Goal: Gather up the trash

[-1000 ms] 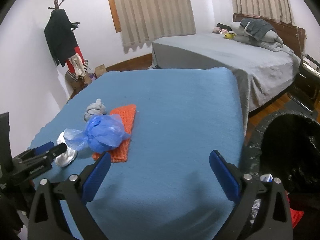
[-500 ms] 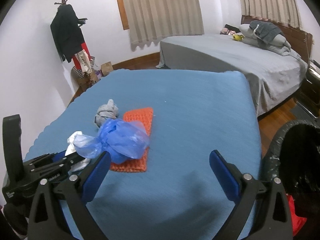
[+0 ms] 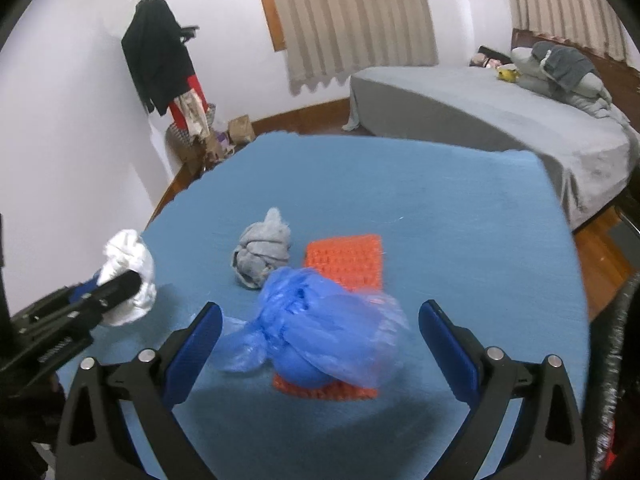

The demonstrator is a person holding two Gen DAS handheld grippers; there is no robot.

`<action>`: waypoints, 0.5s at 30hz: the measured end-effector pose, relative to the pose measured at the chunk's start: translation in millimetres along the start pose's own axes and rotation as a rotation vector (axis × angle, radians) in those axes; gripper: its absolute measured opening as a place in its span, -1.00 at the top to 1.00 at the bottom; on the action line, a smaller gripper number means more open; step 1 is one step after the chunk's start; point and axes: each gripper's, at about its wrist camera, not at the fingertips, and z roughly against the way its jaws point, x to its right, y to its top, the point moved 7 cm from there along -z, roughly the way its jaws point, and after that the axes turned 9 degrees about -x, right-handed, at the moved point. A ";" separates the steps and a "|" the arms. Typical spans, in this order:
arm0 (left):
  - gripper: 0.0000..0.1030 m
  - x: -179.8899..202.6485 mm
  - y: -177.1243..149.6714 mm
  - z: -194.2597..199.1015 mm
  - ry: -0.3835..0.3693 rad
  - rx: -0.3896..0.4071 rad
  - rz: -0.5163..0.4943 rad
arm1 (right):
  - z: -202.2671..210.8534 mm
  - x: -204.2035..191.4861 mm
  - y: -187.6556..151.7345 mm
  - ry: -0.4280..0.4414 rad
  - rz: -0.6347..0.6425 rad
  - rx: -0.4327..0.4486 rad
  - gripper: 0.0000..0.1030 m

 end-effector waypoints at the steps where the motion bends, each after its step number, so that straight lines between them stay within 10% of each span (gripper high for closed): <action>1: 0.42 -3.1 0.6 0.7 0.003 0.001 0.004 | -3.9 -1.7 0.5 0.001 0.002 -0.006 -0.88; 10: 0.41 -18.7 2.2 6.1 0.027 -0.004 0.032 | -30.6 -10.0 -7.2 0.006 0.048 -0.114 -0.08; 15: 0.41 -15.9 5.7 9.0 0.020 0.005 0.025 | -9.4 -2.4 -2.3 0.038 0.017 -0.078 -0.03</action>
